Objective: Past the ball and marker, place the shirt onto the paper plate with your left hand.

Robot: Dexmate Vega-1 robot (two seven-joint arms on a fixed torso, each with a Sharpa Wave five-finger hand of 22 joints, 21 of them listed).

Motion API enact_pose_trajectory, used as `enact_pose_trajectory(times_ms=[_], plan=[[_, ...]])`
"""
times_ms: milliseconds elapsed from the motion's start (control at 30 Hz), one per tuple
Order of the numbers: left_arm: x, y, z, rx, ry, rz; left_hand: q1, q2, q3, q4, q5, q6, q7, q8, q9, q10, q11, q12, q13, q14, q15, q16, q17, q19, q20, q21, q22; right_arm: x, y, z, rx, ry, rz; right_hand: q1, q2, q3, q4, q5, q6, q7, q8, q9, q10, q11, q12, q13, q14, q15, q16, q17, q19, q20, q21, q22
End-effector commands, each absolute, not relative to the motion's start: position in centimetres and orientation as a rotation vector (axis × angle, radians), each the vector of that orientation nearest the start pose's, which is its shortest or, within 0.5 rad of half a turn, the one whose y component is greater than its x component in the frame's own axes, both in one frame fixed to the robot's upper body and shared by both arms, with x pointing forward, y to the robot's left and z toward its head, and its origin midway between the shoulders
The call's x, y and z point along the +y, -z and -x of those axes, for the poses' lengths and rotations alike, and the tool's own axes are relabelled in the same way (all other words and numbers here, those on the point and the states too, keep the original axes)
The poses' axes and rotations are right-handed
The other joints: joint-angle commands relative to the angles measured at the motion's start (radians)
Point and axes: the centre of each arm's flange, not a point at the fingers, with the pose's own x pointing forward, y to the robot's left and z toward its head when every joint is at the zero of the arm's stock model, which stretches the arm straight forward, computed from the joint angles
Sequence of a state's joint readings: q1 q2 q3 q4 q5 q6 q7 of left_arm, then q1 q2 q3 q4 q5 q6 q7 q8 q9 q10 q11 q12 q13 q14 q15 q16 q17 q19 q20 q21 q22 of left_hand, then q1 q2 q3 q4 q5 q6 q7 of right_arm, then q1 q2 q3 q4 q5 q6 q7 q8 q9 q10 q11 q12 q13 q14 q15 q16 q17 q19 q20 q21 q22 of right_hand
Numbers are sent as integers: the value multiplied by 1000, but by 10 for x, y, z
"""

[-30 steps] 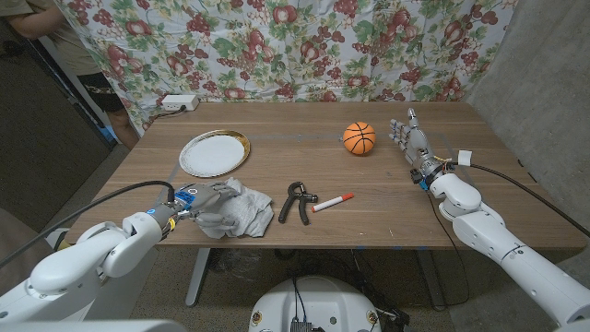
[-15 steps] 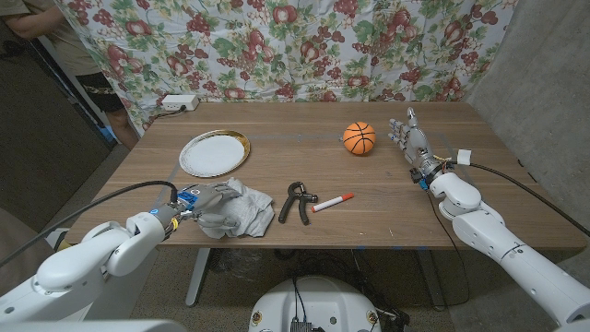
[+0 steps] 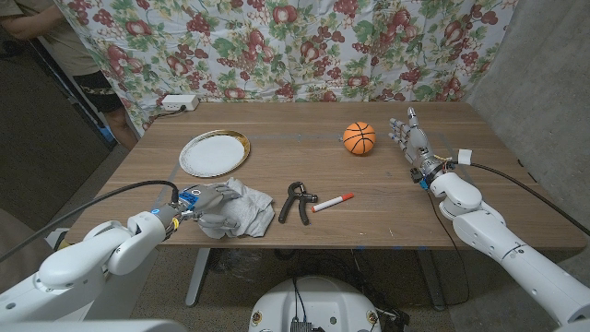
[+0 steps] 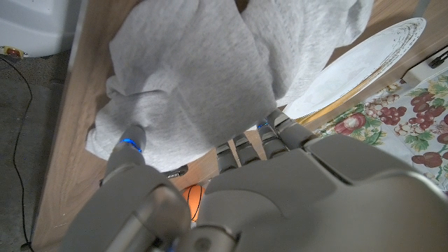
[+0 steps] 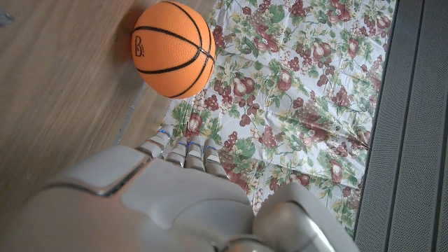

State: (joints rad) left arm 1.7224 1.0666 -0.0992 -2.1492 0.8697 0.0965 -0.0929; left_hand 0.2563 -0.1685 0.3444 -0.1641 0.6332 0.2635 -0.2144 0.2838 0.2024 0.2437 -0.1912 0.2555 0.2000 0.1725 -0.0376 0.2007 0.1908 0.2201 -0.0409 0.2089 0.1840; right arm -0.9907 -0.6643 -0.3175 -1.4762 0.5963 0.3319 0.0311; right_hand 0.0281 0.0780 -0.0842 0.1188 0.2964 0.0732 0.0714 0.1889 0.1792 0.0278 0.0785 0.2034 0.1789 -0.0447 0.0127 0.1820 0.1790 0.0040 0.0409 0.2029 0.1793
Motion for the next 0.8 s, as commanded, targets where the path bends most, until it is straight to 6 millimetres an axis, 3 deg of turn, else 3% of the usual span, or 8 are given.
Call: enact_pose_trajectory(times_ms=[33,200,733,800], plan=[[325,107,-460,-425,77,-1894,14,-2,-4,-1,6,25,-1,10,3,15,3,7,1,14,-170,2,3,11,-52,4,1,-320,33,-605,-644,-224,119,7,16,-2,-1,3,6,2,2,6,-1,-1,6,5,-4,-3,3,2,-3,5,-5,2],[322,107,-461,-432,82,-1895,18,-1,-6,0,5,39,-2,14,3,25,0,10,2,20,-171,2,3,14,-47,4,1,-320,32,-604,-653,-226,122,7,17,-2,-1,3,6,-4,2,6,-2,-34,6,6,-4,-3,3,2,-3,7,-5,2],[320,108,-461,-425,106,-1898,38,1,-8,-2,3,59,-4,14,1,50,-1,13,1,60,-172,9,2,30,-33,6,1,-324,31,-601,-656,-221,116,7,17,-2,-1,3,5,-6,2,6,-2,-37,6,6,-5,-8,3,2,-5,11,-5,2],[320,108,-461,-422,107,-1898,67,12,4,-5,0,69,-5,14,1,75,-8,19,2,80,-172,11,2,33,-28,5,1,-324,32,-601,-653,-221,113,7,17,-2,-1,3,6,-6,2,6,-3,-38,6,6,-6,-7,3,2,-5,11,-5,2]])
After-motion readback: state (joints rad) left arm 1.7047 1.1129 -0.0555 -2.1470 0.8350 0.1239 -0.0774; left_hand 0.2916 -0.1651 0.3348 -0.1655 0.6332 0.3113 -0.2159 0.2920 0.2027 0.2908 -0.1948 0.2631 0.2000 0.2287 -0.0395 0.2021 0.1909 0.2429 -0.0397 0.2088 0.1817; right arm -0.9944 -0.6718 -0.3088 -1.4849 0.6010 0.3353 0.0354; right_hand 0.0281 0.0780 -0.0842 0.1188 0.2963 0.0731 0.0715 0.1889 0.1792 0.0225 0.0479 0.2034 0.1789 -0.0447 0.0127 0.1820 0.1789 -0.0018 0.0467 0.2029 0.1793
